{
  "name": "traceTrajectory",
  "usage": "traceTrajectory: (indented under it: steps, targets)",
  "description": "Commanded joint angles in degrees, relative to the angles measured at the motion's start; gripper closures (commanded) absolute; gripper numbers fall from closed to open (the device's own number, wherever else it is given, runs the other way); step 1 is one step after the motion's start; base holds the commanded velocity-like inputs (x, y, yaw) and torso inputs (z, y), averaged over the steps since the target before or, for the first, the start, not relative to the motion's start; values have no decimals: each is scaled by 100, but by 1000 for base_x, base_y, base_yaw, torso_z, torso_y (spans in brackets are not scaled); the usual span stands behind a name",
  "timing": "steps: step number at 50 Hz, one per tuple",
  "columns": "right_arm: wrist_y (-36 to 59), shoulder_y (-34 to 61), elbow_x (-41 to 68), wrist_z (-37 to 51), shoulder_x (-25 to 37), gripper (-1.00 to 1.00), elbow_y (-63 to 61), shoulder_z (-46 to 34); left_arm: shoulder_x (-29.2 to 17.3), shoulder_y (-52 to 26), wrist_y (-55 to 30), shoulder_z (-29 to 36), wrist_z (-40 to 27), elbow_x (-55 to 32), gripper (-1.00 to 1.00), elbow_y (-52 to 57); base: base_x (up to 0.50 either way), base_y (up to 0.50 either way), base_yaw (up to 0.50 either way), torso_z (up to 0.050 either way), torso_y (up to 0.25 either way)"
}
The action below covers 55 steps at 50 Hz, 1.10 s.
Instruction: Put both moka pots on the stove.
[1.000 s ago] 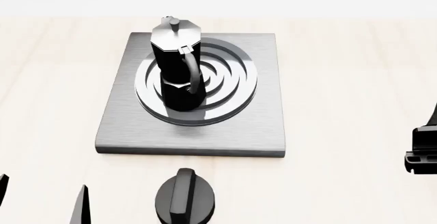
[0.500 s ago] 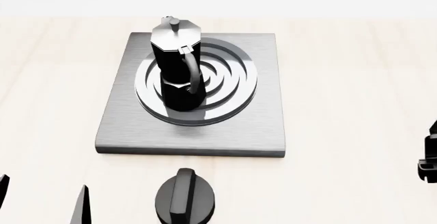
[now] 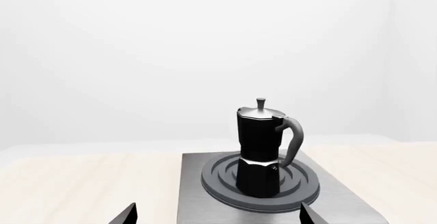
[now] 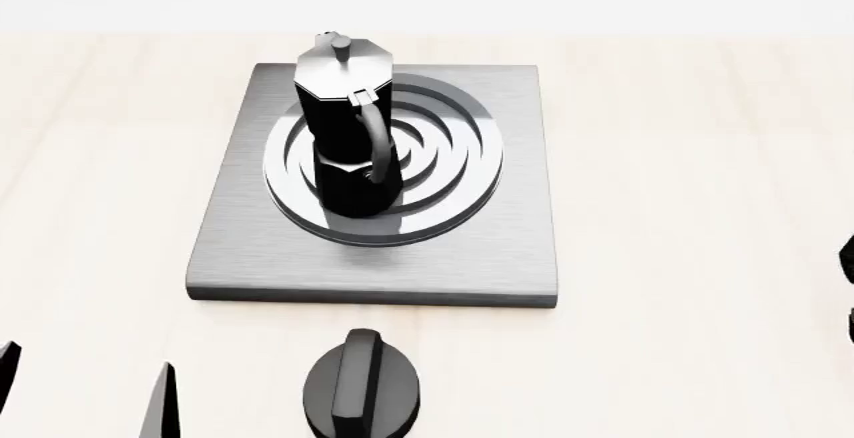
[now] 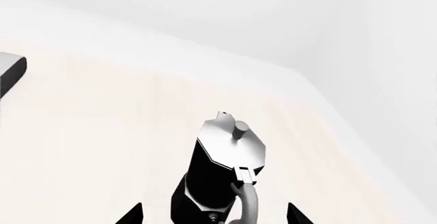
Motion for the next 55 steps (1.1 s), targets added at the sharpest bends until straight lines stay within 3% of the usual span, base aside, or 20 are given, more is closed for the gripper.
traceTrajectory:
  steps: [1, 35, 49, 55]
  targets:
    - [185, 532, -244, -431, -232, -100, 765, -231, -8, -9, -2, 24, -7, -1, -100, -10, 0, 0, 0, 0, 0]
    - [702, 2126, -1010, -1789, -815, -100, 2568, -1011, -6, -57, 16, 109, -23, 24, -100, -87, 0, 0, 0, 0, 0]
    - [644, 2438, -1226, -2055, -942, -100, 3149, -1138, -17, -74, 10, 144, -23, 19, -100, -88, 0, 0, 0, 0, 0]
    - [249, 2680, -1476, -2279, -1252, -100, 3949, -1235, -19, -78, -3, 165, -29, 28, -100, -88, 0, 0, 0, 0, 0]
